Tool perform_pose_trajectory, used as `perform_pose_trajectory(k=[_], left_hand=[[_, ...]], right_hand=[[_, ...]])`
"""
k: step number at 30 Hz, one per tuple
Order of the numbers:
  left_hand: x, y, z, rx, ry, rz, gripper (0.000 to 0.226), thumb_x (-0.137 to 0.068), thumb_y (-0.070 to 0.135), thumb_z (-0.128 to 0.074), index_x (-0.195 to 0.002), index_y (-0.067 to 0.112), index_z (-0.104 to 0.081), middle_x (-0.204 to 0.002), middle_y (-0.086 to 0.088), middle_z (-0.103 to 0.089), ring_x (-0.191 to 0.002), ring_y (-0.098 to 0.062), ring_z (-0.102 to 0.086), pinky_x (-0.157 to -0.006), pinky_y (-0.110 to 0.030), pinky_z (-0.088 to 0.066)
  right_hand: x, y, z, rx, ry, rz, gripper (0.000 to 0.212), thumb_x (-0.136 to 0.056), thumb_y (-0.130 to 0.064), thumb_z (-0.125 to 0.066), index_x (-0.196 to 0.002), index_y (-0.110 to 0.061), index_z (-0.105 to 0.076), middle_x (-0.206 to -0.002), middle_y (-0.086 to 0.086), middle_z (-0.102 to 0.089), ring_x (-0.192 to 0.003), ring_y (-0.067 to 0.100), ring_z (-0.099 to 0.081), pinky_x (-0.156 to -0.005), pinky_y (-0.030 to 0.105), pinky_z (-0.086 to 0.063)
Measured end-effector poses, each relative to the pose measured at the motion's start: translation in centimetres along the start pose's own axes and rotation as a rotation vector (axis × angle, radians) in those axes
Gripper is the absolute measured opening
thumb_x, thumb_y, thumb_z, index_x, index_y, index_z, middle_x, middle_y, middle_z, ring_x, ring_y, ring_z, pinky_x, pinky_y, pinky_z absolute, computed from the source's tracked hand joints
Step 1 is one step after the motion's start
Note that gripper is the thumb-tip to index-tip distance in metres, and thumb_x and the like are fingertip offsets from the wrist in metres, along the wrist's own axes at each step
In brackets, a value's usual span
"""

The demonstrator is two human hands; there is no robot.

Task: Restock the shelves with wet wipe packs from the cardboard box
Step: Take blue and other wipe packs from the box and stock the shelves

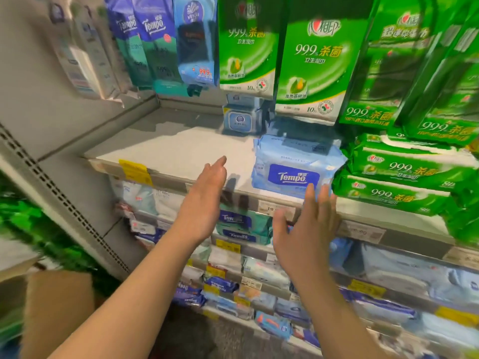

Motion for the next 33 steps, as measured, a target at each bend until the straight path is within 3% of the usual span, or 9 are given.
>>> perform_pose_trajectory(k=[3,7,10,12,15,19,22,26,33], left_hand=[[2.5,-2.2,3.4,-0.135,0.054,-0.081,0.092,-0.084,0.084,-0.014,-0.158,0.032,-0.033,-0.165,0.012,-0.029,-0.156,-0.008,-0.012,-0.128,-0.034,-0.011],[5.9,-6.0,8.8,-0.312,0.180,-0.062,0.094,-0.085,0.090,-0.017,-0.157,0.032,-0.036,-0.166,0.009,-0.032,-0.157,-0.015,-0.017,-0.127,-0.048,-0.016],[9.3,-8.6,12.9,-0.451,0.231,0.033,0.099,-0.080,0.095,-0.014,-0.159,0.038,-0.031,-0.167,0.014,-0.025,-0.158,-0.016,-0.010,-0.125,-0.057,-0.017],[12.0,-10.5,15.7,-0.551,0.250,0.130,0.097,-0.078,0.092,-0.015,-0.160,0.041,-0.026,-0.168,0.019,-0.019,-0.158,-0.014,-0.005,-0.125,-0.059,-0.011],[17.1,-13.8,20.5,-0.574,0.294,0.256,0.102,-0.073,0.097,-0.012,-0.160,0.044,-0.022,-0.168,0.023,-0.014,-0.158,-0.012,0.000,-0.126,-0.058,-0.002],[24.8,-17.8,27.7,-0.572,0.374,0.399,0.112,-0.067,0.100,0.000,-0.161,0.042,-0.022,-0.169,0.020,-0.012,-0.158,-0.013,0.003,-0.126,-0.056,0.000],[30.7,-20.5,32.5,-0.552,0.457,0.491,0.110,-0.069,0.099,0.001,-0.160,0.042,-0.023,-0.170,0.017,-0.015,-0.158,-0.016,0.000,-0.127,-0.057,-0.005],[38.4,-24.0,38.2,-0.503,0.569,0.579,0.124,-0.062,0.102,0.012,-0.159,0.035,-0.029,-0.167,0.009,-0.026,-0.157,-0.020,-0.011,-0.125,-0.053,-0.016],[48.3,-27.7,44.5,-0.373,0.748,0.672,0.098,-0.079,0.084,-0.015,-0.154,0.027,-0.042,-0.158,0.003,-0.043,-0.147,-0.020,-0.032,-0.122,-0.039,-0.025]], right_hand=[[1.9,-2.6,-2.4,0.017,-0.065,0.077,0.076,-0.096,-0.051,-0.046,-0.159,-0.015,-0.027,-0.170,0.013,-0.008,-0.157,0.034,-0.002,-0.126,0.058,-0.008],[4.3,-7.0,-6.3,0.055,-0.299,0.171,0.073,-0.099,-0.058,-0.040,-0.162,-0.028,-0.021,-0.172,0.006,-0.005,-0.158,0.029,0.000,-0.126,0.055,-0.002],[6.9,-11.2,-8.4,-0.008,-0.383,0.241,0.067,-0.100,-0.056,-0.047,-0.161,-0.038,-0.023,-0.172,-0.001,-0.006,-0.158,0.025,-0.005,-0.126,0.054,-0.004],[9.3,-14.3,-9.7,-0.040,-0.421,0.282,0.067,-0.096,-0.060,-0.041,-0.159,-0.042,-0.028,-0.172,-0.004,-0.009,-0.157,0.024,-0.011,-0.125,0.056,-0.009],[13.7,-18.9,-12.5,-0.028,-0.516,0.364,0.061,-0.100,-0.059,-0.044,-0.157,-0.046,-0.028,-0.171,-0.006,-0.012,-0.157,0.025,-0.015,-0.124,0.060,-0.013],[21.1,-25.5,-16.2,-0.011,-0.713,0.455,0.062,-0.100,-0.061,-0.037,-0.159,-0.047,-0.021,-0.172,-0.009,-0.004,-0.158,0.019,-0.005,-0.125,0.058,-0.006],[26.8,-30.3,-18.6,-0.007,-0.811,0.538,0.063,-0.100,-0.065,-0.035,-0.159,-0.049,-0.017,-0.172,-0.010,0.000,-0.158,0.018,-0.004,-0.125,0.059,-0.007],[33.8,-35.8,-20.3,-0.060,-0.912,0.598,0.063,-0.100,-0.065,-0.037,-0.159,-0.050,-0.019,-0.171,-0.012,-0.001,-0.158,0.016,-0.004,-0.126,0.057,-0.005],[42.2,-41.8,-23.3,-0.102,-1.066,0.678,0.064,-0.100,-0.059,-0.045,-0.159,-0.047,-0.021,-0.172,-0.005,-0.010,-0.158,0.015,-0.007,-0.123,0.063,-0.011]])
Point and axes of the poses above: each hand's wrist, its own x-axis away from the middle knuckle, its own z-axis out of the back of the hand, y = z × x, the point moved 8 cm from there along -x, towards the middle knuckle
